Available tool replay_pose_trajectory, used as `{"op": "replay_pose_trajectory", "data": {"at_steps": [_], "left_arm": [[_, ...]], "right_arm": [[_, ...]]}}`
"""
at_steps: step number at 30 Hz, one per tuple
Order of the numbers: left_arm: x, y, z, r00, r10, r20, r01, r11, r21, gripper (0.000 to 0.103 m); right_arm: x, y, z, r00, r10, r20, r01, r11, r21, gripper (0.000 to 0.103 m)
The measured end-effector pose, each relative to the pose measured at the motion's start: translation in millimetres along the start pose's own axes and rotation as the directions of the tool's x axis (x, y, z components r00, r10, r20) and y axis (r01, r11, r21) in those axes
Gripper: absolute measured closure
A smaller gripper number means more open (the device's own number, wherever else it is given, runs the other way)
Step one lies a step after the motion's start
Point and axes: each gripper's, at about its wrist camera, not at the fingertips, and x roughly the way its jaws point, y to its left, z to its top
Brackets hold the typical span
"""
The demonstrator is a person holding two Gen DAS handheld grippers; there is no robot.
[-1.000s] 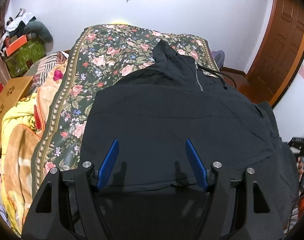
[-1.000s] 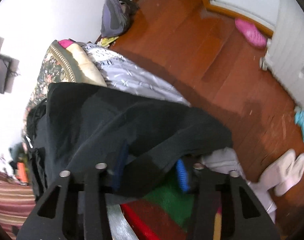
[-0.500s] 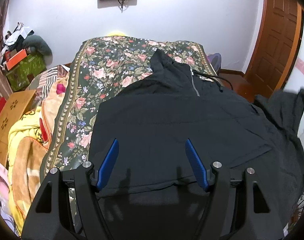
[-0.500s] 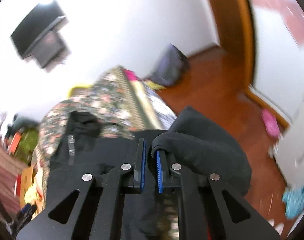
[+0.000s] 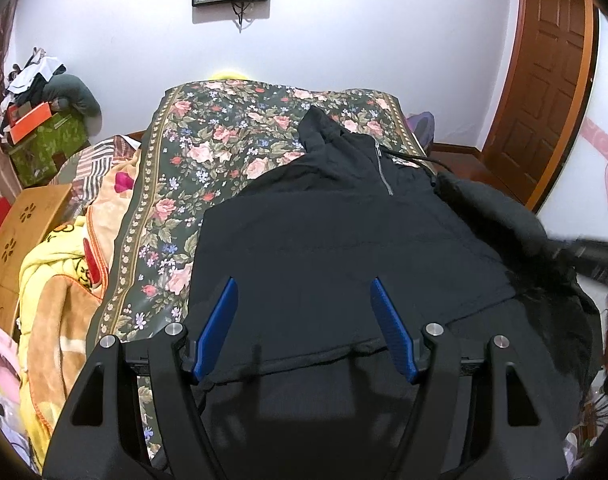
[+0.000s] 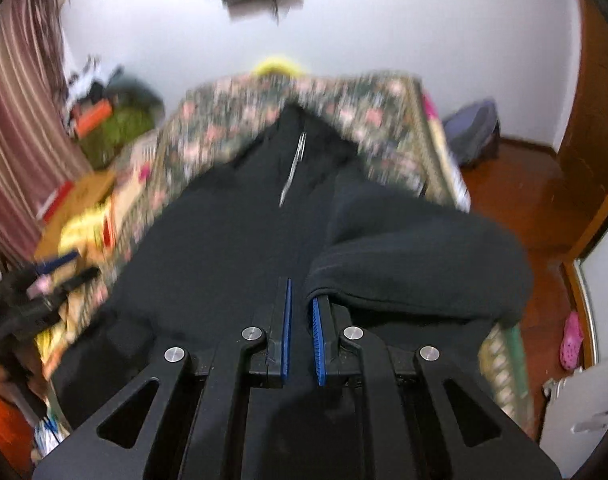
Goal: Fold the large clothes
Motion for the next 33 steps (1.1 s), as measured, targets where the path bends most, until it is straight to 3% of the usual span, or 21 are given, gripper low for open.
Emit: {"op": "replay_pose_trajectory", "data": {"at_steps": [7, 9, 13, 19, 26, 33], "left_arm": [[-2.0, 1.3, -6.5, 1.000, -0.004, -0.010, 0.004, 1.000, 0.006, 0.035], [-2.4, 0.8, -7.0, 1.000, -0.003, -0.006, 0.003, 1.000, 0.009, 0.035], [-3.7, -2.6, -6.6, 1.000, -0.001, 0.002, 0.001, 1.000, 0.022, 0.035], [-5.5, -8.2, -2.6, 1.000, -0.008, 0.014, 0.007, 1.000, 0.030, 0.035], [-2.4, -13.4, 2.0, 1.000, -0.015, 0.021, 0.015, 0.999, 0.035, 0.035], [13.0, -14.8, 0.6, 1.000, -0.019, -0.009, 0.020, 1.000, 0.022, 0.035]], "right_arm": [[8.7, 6.1, -3.8, 0.997, -0.016, -0.069, 0.018, 0.999, 0.030, 0.090], [-3.1, 6.9, -0.7, 0.997, -0.013, -0.074, 0.015, 1.000, 0.027, 0.084], [-25.5, 21.1, 1.0, 1.000, -0.004, -0.021, 0.004, 1.000, 0.002, 0.060], [-57.6, 17.1, 8.5, 0.996, -0.006, 0.092, 0.005, 1.000, 0.011, 0.056], [-71.4, -22.8, 14.0, 0.979, -0.098, 0.177, 0.069, 0.985, 0.159, 0.045], [-53.5, -83.7, -2.0, 0.972, -0.188, 0.141, 0.117, 0.907, 0.404, 0.044]]}}
